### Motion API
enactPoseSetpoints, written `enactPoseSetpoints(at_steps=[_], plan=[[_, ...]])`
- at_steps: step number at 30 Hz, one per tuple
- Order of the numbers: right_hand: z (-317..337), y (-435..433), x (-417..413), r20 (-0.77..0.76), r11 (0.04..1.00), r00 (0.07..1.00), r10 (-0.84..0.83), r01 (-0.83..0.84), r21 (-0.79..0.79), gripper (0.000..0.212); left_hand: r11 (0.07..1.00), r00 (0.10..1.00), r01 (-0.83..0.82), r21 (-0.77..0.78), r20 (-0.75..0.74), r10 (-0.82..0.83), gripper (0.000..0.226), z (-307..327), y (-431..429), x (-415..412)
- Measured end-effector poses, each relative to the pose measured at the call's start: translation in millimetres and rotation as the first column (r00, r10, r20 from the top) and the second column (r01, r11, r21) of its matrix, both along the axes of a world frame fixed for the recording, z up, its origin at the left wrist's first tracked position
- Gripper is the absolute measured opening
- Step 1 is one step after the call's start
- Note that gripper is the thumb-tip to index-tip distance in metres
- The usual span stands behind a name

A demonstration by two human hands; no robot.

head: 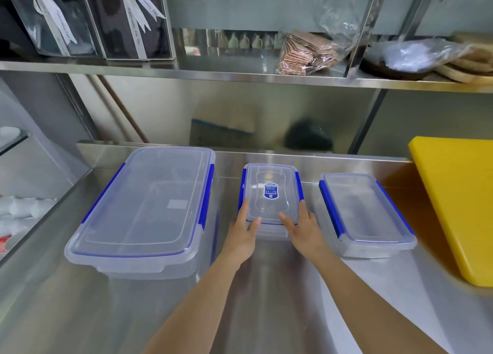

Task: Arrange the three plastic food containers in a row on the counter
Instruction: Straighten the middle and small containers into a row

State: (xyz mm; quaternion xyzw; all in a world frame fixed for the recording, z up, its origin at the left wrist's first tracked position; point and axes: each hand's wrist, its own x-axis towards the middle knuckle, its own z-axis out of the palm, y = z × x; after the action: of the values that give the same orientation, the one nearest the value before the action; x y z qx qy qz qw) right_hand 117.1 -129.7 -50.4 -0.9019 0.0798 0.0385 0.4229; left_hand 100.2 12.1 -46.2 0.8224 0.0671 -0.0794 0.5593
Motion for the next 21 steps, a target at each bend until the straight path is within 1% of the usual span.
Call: enactPoseSetpoints(at_steps=[6, 8, 10, 11, 12, 13, 15, 16, 18, 21], plan=[[-3, -2, 9, -0.009, 0.999, 0.999, 0.033, -0.033, -0.026, 0.072, 1.000, 1.000, -0.012, 0.018, 0.010, 0.012, 0.054, -3, 0, 5], [-3, -4, 7, 0.012, 0.999, 1.000, 0.029, -0.028, -0.019, 0.071, 0.995, 0.996, -0.080, 0.064, 0.039, 0.078, 0.056, -3, -1, 4], [2, -7, 3, 0.089, 0.999, 0.995, -0.037, 0.040, -0.029, 0.062, 0.955, 0.969, -0.233, 0.183, 0.121, 0.214, 0.059, -1, -5, 3], [7, -10, 1, 0.160, 0.994, 0.984, -0.083, 0.093, -0.058, 0.053, 0.923, 0.944, -0.310, 0.227, 0.191, 0.270, 0.058, 3, -10, 1], [12, -15, -2, 0.248, 0.983, 0.961, -0.123, 0.151, -0.100, 0.043, 0.905, 0.915, -0.362, 0.223, 0.268, 0.300, 0.054, 8, -17, -2], [18, -22, -4, 0.344, 0.969, 0.927, -0.149, 0.207, -0.137, 0.034, 0.912, 0.896, -0.369, 0.179, 0.329, 0.298, 0.048, 14, -26, -5], [29, -41, -10, 0.485, 0.934, 0.854, -0.186, 0.308, -0.183, 0.025, 0.964, 0.907, -0.255, 0.074, 0.363, 0.212, 0.032, 26, -52, -12], [32, -52, -12, 0.515, 0.912, 0.830, -0.217, 0.360, -0.196, 0.023, 0.984, 0.924, -0.170, 0.058, 0.357, 0.139, 0.026, 29, -67, -16], [35, -75, -16, 0.506, 0.857, 0.800, -0.323, 0.474, -0.203, 0.026, 0.999, 0.943, -0.036, 0.027, 0.333, 0.025, 0.022, 30, -98, -21], [34, -112, -22, 0.411, 0.770, 0.770, -0.488, 0.602, -0.212, 0.037, 0.997, 0.970, 0.073, -0.035, 0.235, -0.063, 0.030, 21, -139, -23]])
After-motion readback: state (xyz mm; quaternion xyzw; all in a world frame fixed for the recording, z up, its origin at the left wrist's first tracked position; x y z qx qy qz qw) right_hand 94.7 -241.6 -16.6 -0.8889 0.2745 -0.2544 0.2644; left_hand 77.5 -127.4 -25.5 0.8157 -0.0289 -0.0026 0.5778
